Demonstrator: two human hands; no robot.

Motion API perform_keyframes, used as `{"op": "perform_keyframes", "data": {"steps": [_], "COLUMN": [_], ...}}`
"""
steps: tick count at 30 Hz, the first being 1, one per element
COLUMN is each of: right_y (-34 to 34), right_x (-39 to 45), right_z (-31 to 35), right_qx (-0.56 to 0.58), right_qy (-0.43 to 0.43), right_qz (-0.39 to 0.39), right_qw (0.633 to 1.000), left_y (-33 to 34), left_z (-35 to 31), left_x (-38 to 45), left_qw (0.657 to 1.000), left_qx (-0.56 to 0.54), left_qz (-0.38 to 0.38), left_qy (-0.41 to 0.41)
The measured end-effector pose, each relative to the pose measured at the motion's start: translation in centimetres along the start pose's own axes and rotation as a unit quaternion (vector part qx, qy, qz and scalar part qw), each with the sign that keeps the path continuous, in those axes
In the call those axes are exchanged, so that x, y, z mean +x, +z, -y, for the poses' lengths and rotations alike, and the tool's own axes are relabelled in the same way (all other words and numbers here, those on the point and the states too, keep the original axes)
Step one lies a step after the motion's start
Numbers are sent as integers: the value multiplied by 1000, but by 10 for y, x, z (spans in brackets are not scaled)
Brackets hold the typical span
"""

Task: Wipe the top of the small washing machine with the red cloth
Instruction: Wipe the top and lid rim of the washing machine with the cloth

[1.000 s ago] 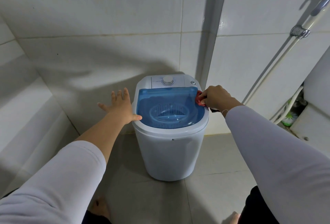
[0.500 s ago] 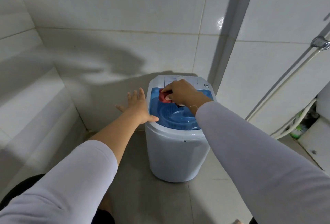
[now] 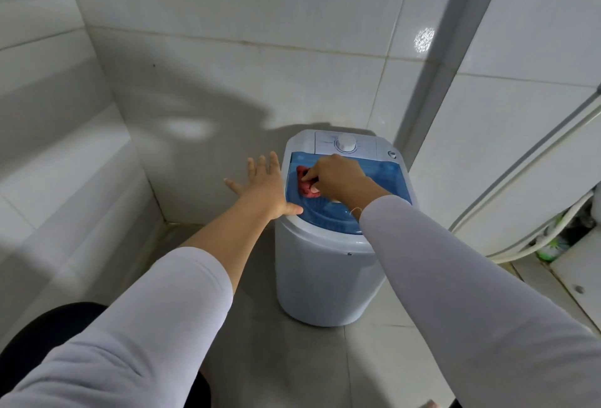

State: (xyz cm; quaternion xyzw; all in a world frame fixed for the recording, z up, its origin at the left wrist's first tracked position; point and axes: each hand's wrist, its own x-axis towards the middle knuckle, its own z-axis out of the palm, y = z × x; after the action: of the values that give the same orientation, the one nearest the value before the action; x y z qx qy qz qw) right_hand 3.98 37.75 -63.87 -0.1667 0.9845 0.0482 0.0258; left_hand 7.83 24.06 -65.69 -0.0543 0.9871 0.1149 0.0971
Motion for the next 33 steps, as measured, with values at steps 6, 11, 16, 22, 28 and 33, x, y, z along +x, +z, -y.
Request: {"op": "perform_keyframes", "data": {"steps": [6,11,16,22,28,33], "right_y": [3,4,4,7,10,10], "right_x": [-8,-18,-30,-50,-70,-80], "right_z": [-18,-37,-56,-85,-105,-110], "right_qx": [-2,-1,1,10,8,21], "right_qy": [28,52,79,123,152,165], "right_qz": [-8,-13,-8,-7,-12,-6], "right_qw": [1000,999,997,992,988,986], "left_y": [0,0,0,0,-1,0], "left_z": [-2,-2,-4,-6,-8,-9], "left_x": [-2,-3,-4,-6,-8,-9], "left_qw": [1000,1000,999,999,998,998], "left_qx": [14,17,27,43,53,57], "left_qz": [-4,-12,-18,-23,-30,-29], "left_qy": [-4,-3,-4,-10,-12,-13]}}
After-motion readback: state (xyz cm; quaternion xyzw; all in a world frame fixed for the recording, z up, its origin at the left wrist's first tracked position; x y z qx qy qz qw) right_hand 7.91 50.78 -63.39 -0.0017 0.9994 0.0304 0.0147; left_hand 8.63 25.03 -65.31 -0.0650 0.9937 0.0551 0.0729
